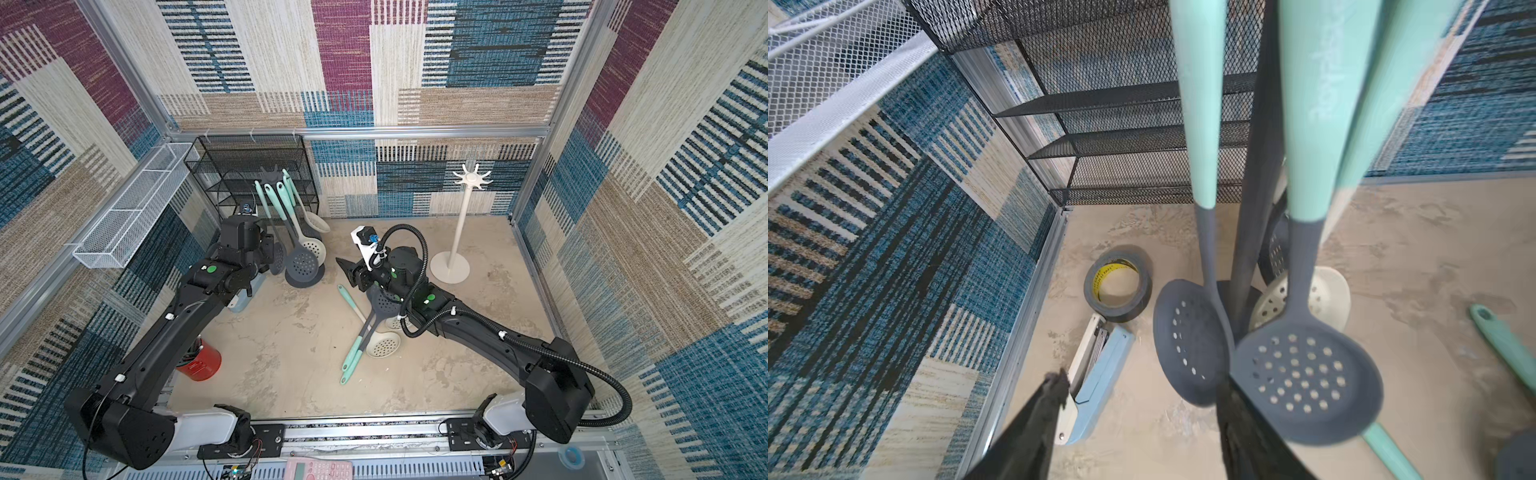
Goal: Hang the skimmer on the kitchen utensil rack
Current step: Hang the skimmer on the rack.
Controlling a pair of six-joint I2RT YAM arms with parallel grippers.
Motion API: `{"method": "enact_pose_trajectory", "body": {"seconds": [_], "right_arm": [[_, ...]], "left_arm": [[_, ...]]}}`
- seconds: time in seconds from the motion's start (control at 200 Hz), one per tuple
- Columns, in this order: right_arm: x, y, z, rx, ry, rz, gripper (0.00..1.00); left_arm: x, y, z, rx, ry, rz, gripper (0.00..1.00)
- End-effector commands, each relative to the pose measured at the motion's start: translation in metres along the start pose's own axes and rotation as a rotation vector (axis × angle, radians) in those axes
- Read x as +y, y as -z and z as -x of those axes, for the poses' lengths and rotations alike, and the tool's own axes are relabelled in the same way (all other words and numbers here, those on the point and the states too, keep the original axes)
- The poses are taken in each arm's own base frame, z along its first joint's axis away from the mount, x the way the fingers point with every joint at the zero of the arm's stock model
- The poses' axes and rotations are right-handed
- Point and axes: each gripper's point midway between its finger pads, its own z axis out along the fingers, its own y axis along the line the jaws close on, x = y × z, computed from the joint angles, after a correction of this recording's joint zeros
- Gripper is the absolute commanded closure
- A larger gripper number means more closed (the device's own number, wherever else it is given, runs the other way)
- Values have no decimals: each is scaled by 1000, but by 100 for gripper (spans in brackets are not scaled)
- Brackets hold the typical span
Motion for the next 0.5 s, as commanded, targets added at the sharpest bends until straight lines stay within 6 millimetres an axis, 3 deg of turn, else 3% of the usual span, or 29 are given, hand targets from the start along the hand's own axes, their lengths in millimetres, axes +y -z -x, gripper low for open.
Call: {"method": "enact_pose_trajectory", "body": {"seconds": [0.0, 0.27, 0.496], "right_arm": [[-19, 7, -8, 12, -74, -87, 28], [-51, 33, -30, 24, -175, -184, 23], [-75, 46, -55, 61, -269, -255, 22]], "left_arm": [[-5, 14, -13, 41, 25, -76, 36], [-28, 36, -44, 135, 18, -271, 28], [-68, 51, -75, 225, -31, -522, 28]]}}
